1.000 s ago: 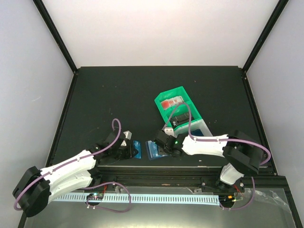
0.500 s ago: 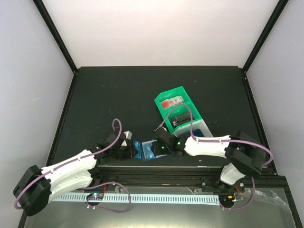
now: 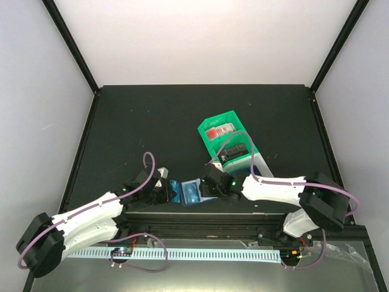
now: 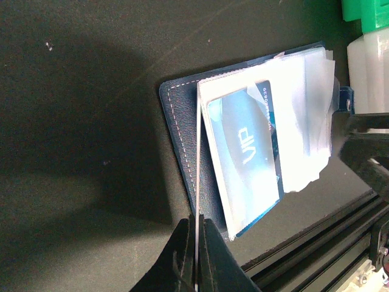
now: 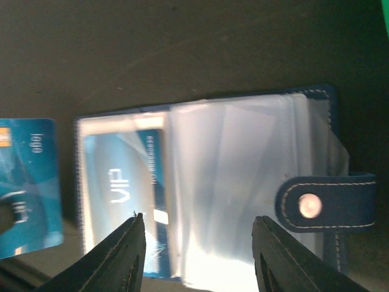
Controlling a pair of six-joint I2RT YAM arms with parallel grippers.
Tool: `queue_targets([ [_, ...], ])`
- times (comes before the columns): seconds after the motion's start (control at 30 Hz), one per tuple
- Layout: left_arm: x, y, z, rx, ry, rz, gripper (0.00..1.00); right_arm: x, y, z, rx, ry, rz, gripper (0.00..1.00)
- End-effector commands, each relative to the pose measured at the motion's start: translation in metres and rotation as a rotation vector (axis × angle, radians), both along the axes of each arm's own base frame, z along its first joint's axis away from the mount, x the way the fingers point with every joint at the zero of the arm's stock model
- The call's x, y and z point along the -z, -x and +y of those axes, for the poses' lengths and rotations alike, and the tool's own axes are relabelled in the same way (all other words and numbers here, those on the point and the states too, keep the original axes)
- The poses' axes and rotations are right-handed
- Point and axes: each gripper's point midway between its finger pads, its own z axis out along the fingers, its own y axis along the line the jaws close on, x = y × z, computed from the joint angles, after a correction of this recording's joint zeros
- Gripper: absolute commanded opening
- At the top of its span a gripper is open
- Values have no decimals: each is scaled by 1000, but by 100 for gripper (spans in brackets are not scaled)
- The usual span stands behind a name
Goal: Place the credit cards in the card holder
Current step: Turn over the card slot in the card holder.
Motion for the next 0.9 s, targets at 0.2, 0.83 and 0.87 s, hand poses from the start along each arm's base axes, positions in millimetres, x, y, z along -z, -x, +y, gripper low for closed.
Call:
queue_targets([
  [0.2, 2, 0, 0, 4, -13, 0, 2, 32, 0, -13, 36, 114, 52, 54],
  [0.83, 11, 3, 0, 9, -25, 22, 1, 9, 9, 52, -147, -269, 163, 54],
  [0.87, 11, 3, 1, 9, -26, 23, 2, 8, 9, 54, -153, -283, 169, 54],
])
